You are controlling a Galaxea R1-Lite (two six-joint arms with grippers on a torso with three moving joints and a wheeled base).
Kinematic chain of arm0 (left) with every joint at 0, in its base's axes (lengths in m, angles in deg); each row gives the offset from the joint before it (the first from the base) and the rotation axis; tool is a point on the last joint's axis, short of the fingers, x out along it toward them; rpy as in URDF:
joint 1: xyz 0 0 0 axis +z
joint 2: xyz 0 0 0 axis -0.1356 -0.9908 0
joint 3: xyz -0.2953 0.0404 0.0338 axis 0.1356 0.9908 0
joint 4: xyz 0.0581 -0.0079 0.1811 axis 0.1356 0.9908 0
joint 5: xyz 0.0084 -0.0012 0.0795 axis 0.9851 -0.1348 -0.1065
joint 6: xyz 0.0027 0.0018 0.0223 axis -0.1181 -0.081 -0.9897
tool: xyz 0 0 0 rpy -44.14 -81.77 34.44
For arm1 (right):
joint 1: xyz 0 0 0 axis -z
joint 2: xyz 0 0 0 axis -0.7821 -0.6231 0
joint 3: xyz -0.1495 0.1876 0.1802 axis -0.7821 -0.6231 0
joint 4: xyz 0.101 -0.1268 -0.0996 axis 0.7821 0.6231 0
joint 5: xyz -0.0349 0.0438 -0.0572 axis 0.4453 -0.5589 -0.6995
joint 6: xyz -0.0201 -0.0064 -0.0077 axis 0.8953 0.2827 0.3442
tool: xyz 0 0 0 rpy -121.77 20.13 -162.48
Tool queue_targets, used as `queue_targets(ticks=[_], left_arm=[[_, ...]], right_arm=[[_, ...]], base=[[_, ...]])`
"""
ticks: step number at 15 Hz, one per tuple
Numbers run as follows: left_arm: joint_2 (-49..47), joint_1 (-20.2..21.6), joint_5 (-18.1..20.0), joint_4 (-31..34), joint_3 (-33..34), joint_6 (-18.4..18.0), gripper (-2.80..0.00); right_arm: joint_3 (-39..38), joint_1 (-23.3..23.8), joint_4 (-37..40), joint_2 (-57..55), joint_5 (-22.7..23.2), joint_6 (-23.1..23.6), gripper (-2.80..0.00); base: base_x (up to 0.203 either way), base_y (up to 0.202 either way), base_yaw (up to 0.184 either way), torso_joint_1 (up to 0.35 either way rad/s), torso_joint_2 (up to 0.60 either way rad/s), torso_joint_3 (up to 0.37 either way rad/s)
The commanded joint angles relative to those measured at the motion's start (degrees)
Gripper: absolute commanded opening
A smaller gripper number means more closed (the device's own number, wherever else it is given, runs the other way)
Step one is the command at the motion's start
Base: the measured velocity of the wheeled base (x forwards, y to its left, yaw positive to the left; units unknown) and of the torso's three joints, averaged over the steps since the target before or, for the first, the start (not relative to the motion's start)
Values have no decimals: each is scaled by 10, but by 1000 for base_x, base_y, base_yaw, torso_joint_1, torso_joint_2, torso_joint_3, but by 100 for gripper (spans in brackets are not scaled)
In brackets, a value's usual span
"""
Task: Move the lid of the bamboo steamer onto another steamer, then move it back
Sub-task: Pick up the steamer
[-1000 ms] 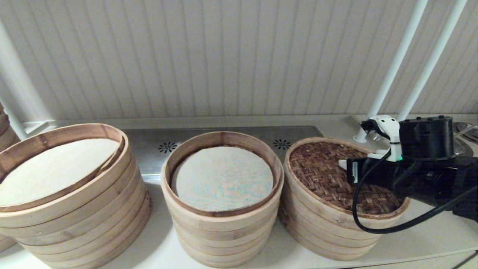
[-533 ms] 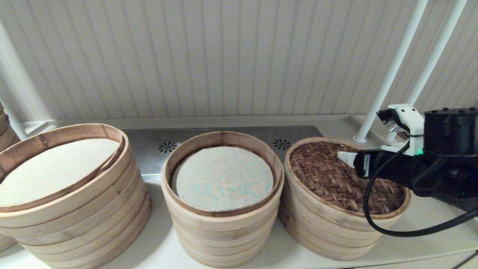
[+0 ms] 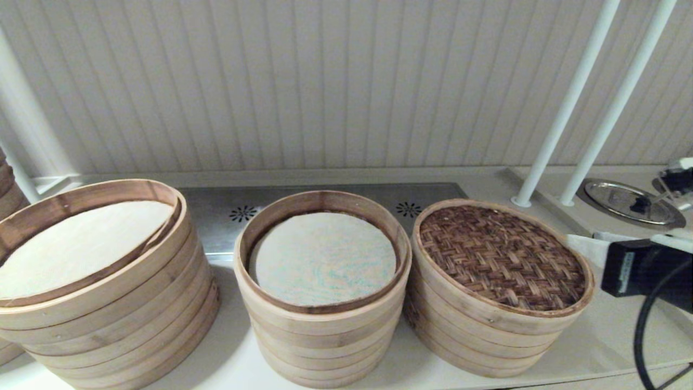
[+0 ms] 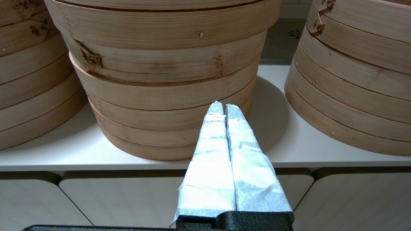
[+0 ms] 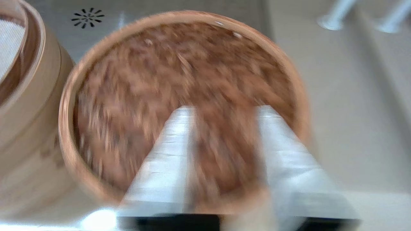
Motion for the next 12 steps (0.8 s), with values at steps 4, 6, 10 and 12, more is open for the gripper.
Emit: queue_targets(ticks=[4,6,10,12], left_arm=[[0,0,0,1,0,0,-280],[0,0,0,1,0,0,-280],[0,0,0,0,0,0,-280],[0,0,0,1,0,0,-280]], right_arm=[[2,-9,191,211,-88,-3,-280],[-3,8,239,266,-107,-5,-280],[-84,98,253,377,-99,8,-280],[-144,112,250,429,-48,26,-280]], base=[[0,0,0,0,0,0],[0,0,0,0,0,0],[0,0,0,0,0,0],[0,0,0,0,0,0]])
